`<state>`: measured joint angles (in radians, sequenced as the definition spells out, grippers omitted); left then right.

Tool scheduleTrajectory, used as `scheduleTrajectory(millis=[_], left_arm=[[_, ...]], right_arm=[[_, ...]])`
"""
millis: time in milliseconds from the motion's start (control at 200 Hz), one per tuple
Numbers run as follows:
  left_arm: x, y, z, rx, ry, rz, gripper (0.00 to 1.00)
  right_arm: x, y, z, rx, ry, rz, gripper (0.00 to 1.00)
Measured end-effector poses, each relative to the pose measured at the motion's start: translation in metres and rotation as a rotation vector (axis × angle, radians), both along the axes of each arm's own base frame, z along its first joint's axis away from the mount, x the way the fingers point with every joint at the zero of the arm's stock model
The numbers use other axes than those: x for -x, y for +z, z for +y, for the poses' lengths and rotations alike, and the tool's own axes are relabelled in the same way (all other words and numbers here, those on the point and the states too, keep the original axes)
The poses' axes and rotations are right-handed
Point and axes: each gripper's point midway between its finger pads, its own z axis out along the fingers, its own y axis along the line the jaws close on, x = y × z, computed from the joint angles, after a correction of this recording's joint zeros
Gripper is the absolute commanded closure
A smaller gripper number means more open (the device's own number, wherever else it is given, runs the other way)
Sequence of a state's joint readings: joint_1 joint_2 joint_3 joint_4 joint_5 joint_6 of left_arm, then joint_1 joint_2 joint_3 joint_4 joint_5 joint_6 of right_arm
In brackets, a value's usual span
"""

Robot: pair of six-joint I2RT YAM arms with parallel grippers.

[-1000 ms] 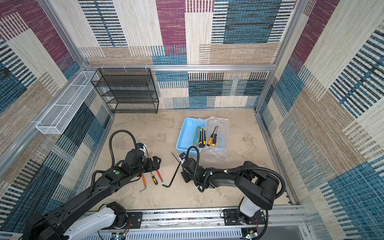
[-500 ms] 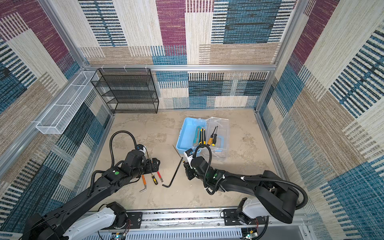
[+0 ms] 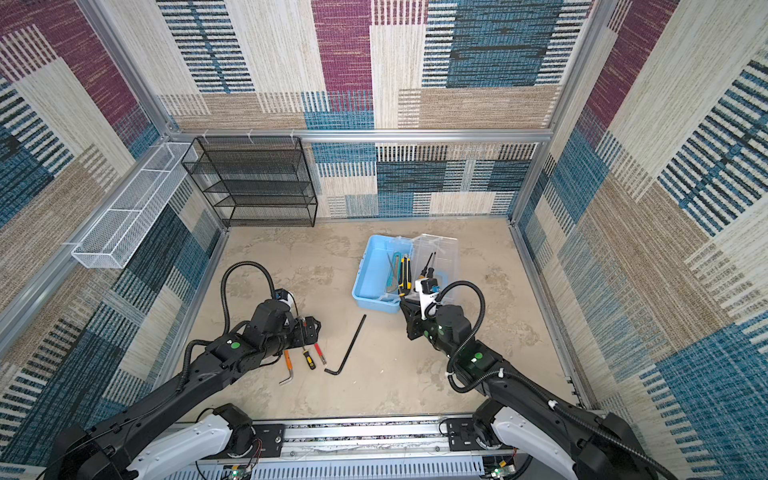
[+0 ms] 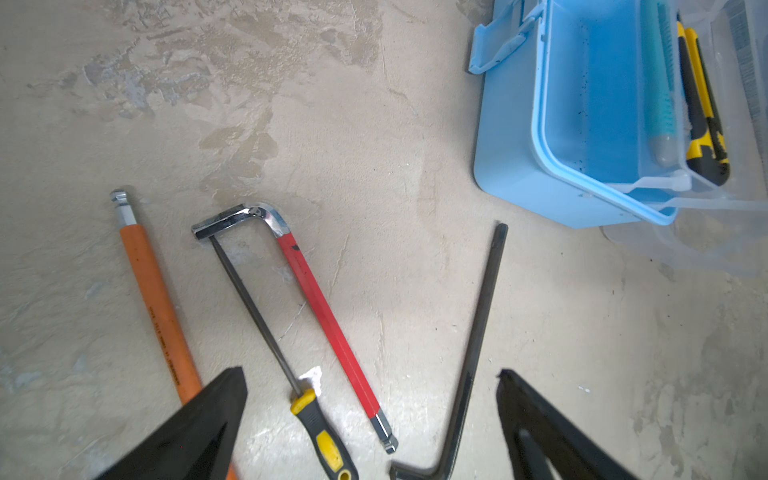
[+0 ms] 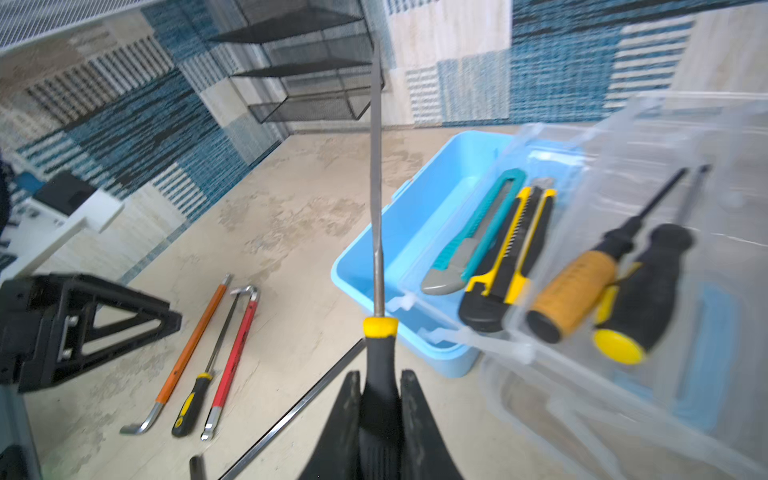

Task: Pack the tool kit

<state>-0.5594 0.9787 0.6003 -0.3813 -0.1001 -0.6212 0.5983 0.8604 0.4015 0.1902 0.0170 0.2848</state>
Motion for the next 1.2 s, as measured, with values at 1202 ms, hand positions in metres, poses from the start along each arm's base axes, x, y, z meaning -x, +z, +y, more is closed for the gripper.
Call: scheduleTrajectory(millis=[1202], left_arm=[[0.009,-0.006,0.009,-0.023,0.01,0.002,0.04]], right_arm=[[-0.08,-0.035,-0.102,-0.071,-0.297,0.333,0.78]])
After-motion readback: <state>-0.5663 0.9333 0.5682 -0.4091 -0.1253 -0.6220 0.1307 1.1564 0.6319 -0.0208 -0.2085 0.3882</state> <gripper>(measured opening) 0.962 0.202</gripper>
